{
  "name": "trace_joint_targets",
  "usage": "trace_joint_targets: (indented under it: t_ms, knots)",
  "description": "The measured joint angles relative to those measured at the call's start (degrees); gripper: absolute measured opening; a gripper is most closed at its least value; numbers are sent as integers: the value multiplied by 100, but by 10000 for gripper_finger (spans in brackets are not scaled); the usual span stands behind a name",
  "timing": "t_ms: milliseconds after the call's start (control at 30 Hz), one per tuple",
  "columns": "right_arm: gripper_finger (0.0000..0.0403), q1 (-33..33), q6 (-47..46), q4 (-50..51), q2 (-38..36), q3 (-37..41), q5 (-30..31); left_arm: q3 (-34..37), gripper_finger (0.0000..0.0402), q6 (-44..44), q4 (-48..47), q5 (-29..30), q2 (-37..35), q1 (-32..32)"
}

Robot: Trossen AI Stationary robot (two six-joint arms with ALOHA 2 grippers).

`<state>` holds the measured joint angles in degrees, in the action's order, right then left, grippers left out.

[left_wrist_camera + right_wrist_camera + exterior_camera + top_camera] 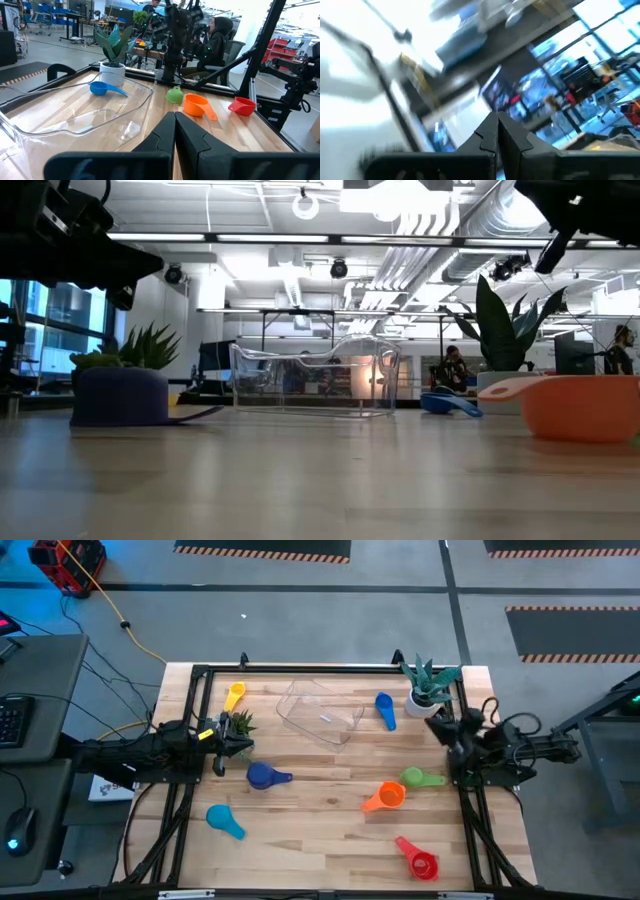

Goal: Nest measuring cups in basket
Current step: Put the dark blue measuring cup into the transparent bin

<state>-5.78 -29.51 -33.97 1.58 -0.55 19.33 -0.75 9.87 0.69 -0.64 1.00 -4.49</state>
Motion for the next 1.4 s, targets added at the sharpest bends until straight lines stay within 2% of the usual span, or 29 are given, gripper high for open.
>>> trace_joint_targets:
  t_ms: [133,267,400,533,667,800,900,1033,1233,1400]
  knots:
    - [0,8,-506,-696,255,-140,460,0,1,0,-1,0,1,0]
    - [0,42,-169,-850,1304,-919,546,0,1,0,-2,0,2,2]
    - [0,61,-94,-147,2744,-1892,464,0,1,0,-1,2,2,1]
    - [6,66,-1281,1244,4115,-2846,432,-1,1,0,0,0,1,0]
    - [48,127,-2179,2513,5387,-3710,-308,0,1,0,0,2,2,2]
    - [120,135,-2595,2909,6481,-4437,-994,-1,1,0,-1,1,1,2]
    - [174,154,-2562,3001,7237,-4950,-1794,0,1,0,0,2,2,2]
    - [224,163,-2861,3528,8277,-5598,-2701,0,1,0,-1,1,1,1]
    - [240,161,-4115,3667,9749,-6272,-2903,0,1,78,0,-1,2,4]
    - [238,155,-4407,3221,10575,-6743,-3097,0,1,1130,252,-20,2,4]
